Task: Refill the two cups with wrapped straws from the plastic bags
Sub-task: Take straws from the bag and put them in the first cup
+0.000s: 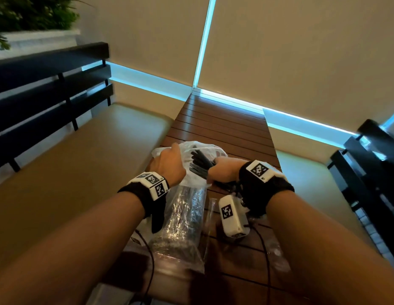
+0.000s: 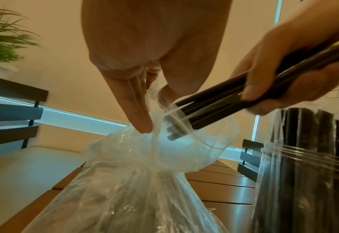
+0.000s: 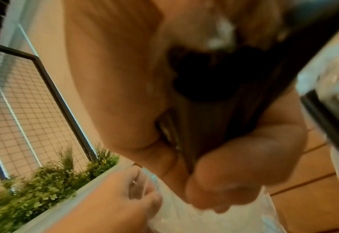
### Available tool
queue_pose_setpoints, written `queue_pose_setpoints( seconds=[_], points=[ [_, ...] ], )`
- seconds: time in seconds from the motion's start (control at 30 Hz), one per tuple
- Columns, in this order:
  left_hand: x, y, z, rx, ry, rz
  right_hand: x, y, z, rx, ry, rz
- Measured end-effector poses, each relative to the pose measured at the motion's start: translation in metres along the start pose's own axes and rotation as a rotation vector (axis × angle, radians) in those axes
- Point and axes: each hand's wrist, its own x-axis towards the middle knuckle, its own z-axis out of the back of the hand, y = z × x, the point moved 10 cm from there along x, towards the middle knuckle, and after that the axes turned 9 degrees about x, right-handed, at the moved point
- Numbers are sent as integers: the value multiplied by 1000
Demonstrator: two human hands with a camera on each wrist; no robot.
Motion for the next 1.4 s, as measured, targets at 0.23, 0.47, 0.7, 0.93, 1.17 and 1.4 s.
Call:
queue_pose_setpoints(
  seconds=[0.23, 0.47, 0.7, 0.93, 1.17, 1.4],
  points=[
    [3, 1, -5, -21, 84, 117, -66, -9, 35, -68, 46, 79],
    [-12, -26, 10, -74, 37, 111, -114, -17, 53, 205, 31, 302],
    [-65, -113, 57, -1273, 379, -9, -111, -3, 32, 100, -368, 696],
    [-71, -120, 80, -1351, 106, 191, -109, 6, 13, 269, -534, 780],
    [-72, -129, 135, -1239, -105, 21, -95, -18, 17, 363, -490, 636],
    [-81, -160, 156, -997, -121, -269, -70, -28, 6, 751, -172, 432]
  ],
)
